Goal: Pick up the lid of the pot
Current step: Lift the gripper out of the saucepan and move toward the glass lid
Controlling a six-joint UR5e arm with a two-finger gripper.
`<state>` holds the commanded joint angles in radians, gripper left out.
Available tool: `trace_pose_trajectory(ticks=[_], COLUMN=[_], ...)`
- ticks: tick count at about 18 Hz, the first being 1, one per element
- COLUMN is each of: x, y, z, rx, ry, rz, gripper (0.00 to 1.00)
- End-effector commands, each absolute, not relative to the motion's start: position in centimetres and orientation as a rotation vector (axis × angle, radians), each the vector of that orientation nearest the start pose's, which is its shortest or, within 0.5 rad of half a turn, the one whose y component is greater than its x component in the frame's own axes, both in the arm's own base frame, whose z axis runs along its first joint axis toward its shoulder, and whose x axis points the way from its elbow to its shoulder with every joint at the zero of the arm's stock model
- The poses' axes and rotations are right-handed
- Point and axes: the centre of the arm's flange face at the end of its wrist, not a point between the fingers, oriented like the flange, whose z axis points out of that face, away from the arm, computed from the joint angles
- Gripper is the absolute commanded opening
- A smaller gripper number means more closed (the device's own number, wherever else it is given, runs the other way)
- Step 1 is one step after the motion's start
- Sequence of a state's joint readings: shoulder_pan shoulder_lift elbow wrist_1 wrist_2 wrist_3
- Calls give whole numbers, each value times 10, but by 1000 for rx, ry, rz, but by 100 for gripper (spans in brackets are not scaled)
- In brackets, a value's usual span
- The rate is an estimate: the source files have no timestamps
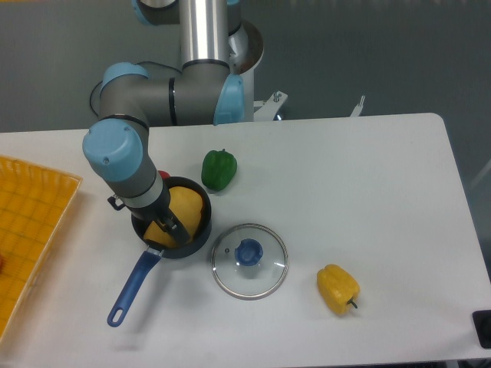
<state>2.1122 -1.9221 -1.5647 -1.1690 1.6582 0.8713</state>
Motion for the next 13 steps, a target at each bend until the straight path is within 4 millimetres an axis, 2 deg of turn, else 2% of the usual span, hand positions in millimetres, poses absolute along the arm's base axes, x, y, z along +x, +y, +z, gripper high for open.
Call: trace_pose_trajectory(ticks=[3, 5, 9, 13], x=[-217, -220, -232, -240], y=[594, 590, 583, 579], z=[340, 354, 347, 354], rx=[-3104, -3079, -3088, -3093], ry=[502, 480, 439, 413], rz=[172, 183, 174, 238], gripper=[100, 100, 100, 100])
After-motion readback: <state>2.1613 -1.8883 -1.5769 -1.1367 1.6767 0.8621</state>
